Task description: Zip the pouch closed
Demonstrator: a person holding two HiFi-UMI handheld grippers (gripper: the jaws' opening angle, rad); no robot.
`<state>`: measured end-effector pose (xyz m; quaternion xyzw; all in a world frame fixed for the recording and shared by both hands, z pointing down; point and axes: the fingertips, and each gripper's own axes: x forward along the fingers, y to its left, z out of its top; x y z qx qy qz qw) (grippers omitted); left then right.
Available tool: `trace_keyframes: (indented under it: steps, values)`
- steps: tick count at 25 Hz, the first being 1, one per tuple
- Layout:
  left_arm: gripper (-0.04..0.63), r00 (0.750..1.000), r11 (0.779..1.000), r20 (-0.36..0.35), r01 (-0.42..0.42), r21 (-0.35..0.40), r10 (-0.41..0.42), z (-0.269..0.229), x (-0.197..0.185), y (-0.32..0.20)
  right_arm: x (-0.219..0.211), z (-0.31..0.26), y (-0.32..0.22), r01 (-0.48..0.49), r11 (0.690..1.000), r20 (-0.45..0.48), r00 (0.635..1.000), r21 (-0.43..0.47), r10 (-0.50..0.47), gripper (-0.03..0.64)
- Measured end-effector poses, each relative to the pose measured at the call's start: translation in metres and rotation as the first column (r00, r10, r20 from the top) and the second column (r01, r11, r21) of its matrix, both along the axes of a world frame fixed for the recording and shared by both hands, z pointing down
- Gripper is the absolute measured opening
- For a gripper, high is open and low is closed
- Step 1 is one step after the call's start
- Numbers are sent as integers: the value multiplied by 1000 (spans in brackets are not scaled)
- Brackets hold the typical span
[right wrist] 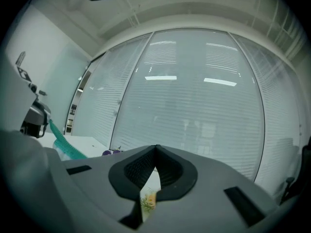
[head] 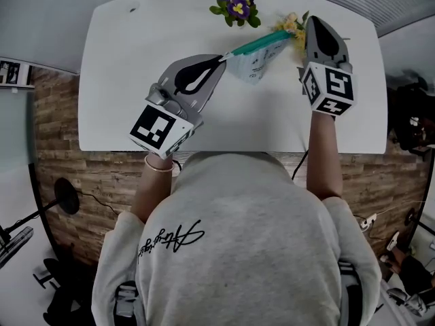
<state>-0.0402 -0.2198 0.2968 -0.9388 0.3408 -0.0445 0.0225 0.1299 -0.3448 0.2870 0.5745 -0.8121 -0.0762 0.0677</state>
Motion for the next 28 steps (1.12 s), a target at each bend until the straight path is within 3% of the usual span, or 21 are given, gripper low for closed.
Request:
trace_keyframes:
  steps: [5, 13, 20, 28]
  values:
    - [9, 999, 999, -2, 38, -15, -38, 3, -15, -5, 23, -7, 2, -24, 1000, 99, 995, 8, 23, 0]
    - [9, 1000, 1000, 13, 19, -11, -19, 5, -5, -6, -17, -1, 26, 84, 996, 66, 994, 28, -85, 0]
    - [9, 997, 996, 24, 79, -48, -78, 29, -21, -19, -31, -5, 46, 137, 988, 56, 988, 77, -142, 0]
    - [9, 989, 988, 105, 111, -109, -100, 64, -29, -27, -42, -3, 59, 171, 982, 64, 982, 79, -176, 0]
